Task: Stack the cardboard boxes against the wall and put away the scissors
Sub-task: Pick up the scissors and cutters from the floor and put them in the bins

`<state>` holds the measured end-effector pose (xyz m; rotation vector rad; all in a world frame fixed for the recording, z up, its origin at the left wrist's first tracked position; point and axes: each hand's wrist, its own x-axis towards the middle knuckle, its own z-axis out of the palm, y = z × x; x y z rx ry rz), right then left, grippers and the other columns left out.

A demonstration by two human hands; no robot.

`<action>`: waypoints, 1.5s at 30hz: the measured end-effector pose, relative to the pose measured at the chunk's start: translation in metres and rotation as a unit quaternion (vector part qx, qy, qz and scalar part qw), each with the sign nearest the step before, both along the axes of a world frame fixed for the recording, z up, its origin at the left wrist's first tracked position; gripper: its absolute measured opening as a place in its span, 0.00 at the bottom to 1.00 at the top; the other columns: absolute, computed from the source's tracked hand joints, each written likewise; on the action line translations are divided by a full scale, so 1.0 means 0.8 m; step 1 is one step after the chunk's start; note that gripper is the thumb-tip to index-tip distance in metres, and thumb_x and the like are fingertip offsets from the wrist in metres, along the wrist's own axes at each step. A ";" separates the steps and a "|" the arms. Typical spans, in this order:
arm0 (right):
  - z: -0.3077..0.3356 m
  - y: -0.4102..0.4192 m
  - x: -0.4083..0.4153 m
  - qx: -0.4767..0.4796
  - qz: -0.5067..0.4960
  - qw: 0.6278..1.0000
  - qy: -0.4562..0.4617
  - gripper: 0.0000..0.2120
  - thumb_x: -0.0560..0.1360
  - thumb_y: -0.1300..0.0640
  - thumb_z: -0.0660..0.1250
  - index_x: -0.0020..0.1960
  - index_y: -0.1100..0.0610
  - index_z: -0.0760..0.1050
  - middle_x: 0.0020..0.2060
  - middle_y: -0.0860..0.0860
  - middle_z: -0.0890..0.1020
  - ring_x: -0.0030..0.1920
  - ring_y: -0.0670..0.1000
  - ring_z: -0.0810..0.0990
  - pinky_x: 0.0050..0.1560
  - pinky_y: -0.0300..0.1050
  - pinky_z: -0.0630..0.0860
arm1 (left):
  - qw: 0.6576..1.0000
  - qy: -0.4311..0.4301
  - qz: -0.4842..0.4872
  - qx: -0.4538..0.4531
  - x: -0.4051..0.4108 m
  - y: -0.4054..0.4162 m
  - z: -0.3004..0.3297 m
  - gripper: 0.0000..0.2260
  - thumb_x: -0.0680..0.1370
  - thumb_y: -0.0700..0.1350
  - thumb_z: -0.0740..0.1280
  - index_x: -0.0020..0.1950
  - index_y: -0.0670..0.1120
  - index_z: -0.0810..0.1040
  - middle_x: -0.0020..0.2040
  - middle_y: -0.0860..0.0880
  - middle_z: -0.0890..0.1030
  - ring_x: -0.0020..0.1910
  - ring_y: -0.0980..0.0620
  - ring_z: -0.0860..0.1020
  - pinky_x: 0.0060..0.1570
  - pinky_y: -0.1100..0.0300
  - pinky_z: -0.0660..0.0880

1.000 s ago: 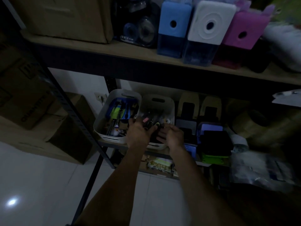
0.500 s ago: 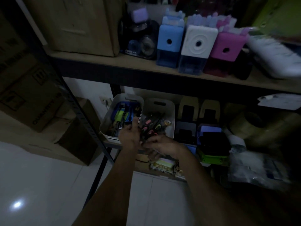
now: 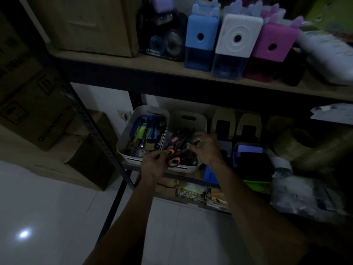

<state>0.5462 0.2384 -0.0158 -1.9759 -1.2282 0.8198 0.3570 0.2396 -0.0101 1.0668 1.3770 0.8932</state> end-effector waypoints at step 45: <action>-0.702 -0.336 -0.578 -0.211 0.299 0.928 -0.073 0.23 0.76 0.43 0.68 0.68 0.48 0.70 0.62 0.53 0.74 0.62 0.56 0.72 0.56 0.49 0.74 | 0.871 0.444 0.054 -0.201 -0.530 -0.436 -0.707 0.22 0.74 0.52 0.69 0.67 0.49 0.72 0.61 0.44 0.76 0.55 0.45 0.77 0.50 0.52 0.76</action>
